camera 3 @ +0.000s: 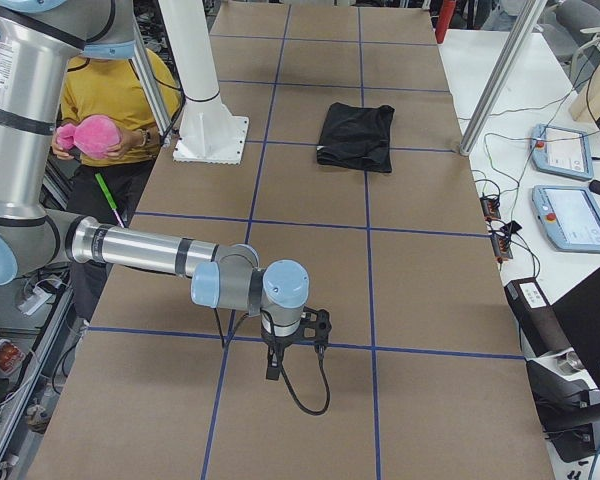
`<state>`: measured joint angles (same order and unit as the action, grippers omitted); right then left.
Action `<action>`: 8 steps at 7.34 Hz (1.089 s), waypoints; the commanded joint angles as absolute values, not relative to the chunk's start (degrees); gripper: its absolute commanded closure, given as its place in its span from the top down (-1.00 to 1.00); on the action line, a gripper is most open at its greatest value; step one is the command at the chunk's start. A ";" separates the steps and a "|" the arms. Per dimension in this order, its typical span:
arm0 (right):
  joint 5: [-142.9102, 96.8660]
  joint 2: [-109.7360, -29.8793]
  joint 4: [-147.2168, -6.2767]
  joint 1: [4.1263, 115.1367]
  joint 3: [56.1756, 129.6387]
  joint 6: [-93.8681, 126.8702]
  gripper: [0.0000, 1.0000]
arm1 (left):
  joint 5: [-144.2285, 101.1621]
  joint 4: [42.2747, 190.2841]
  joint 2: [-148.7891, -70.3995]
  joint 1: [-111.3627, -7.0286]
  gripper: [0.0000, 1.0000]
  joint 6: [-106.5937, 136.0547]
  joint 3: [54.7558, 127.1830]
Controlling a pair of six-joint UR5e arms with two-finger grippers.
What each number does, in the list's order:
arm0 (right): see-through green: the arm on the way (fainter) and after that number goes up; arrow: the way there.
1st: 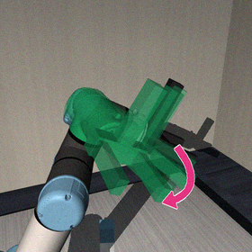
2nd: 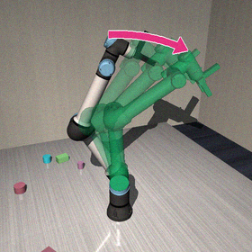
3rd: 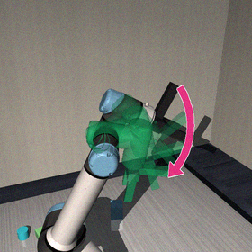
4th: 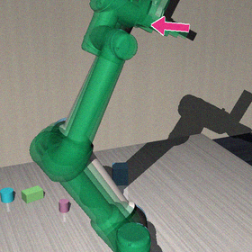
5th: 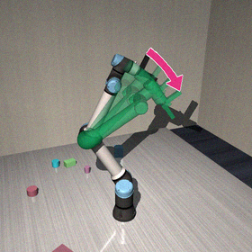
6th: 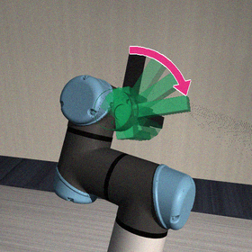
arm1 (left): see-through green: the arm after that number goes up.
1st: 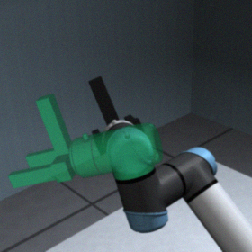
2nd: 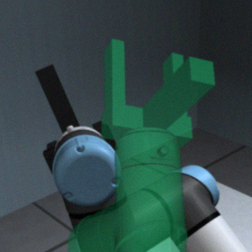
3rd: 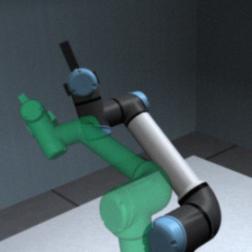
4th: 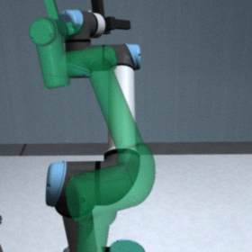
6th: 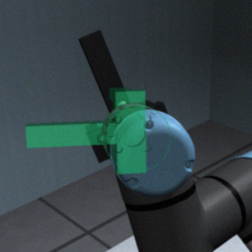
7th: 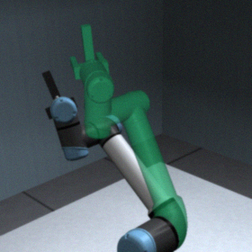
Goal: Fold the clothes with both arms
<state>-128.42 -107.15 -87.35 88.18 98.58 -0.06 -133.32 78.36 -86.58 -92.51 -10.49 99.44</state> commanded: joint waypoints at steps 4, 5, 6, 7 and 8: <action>-128.14 -106.70 -87.19 88.59 98.09 -0.09 1.00 | -134.21 81.20 -87.72 -92.46 1.00 -9.93 101.16; -128.14 -106.70 -87.19 88.59 98.09 -0.09 1.00 | -133.77 82.69 -87.28 -92.46 1.00 -10.28 101.42; -128.14 -106.70 -87.19 88.59 98.00 0.00 1.00 | -133.77 83.49 -87.19 -92.37 1.00 -10.28 100.82; -128.23 -106.79 -87.27 88.68 97.74 -0.17 1.00 | -133.77 83.50 -87.19 -92.37 1.00 -10.20 100.64; -128.84 -106.87 -87.19 90.77 97.91 -0.61 1.00 | -133.77 83.50 -86.93 -92.37 1.00 -10.20 100.55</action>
